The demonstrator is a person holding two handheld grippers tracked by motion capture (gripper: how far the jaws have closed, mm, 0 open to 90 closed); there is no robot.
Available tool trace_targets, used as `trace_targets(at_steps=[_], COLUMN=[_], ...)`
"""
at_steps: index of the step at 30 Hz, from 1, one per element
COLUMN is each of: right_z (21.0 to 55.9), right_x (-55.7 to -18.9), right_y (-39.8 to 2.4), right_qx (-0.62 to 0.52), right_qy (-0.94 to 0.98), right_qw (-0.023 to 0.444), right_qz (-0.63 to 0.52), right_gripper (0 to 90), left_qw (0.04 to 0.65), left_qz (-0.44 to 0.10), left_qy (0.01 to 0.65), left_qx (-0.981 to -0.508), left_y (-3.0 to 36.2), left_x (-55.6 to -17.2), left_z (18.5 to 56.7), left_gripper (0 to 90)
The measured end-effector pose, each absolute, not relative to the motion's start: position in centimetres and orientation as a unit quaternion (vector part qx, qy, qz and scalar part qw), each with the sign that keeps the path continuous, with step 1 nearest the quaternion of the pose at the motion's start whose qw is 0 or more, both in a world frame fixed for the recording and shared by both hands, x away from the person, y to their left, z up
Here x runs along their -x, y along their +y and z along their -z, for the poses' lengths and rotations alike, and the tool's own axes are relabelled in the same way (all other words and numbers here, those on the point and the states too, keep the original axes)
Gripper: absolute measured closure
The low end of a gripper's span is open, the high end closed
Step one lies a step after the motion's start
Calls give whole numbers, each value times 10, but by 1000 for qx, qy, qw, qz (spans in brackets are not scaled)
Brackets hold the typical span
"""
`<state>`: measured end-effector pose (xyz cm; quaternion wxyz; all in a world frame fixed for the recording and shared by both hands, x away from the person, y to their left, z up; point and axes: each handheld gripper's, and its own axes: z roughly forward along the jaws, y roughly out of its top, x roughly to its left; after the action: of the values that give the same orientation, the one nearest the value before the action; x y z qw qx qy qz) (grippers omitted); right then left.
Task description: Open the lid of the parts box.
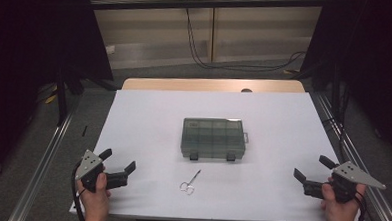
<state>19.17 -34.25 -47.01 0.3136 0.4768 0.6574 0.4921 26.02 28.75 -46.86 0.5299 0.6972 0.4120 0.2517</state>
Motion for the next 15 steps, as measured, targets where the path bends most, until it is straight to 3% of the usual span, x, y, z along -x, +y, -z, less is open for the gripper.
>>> trace_targets(at_steps=[15], right_z=[467], right_x=[-193], right_y=[-329], right_qx=[-462], right_qy=[670], right_qw=[324], right_qz=[-482], right_gripper=[0], left_qw=[536], left_qz=[-245], left_qy=[408], left_qx=[-697], left_y=[285], left_x=[-258], left_z=[467], left_gripper=[0])
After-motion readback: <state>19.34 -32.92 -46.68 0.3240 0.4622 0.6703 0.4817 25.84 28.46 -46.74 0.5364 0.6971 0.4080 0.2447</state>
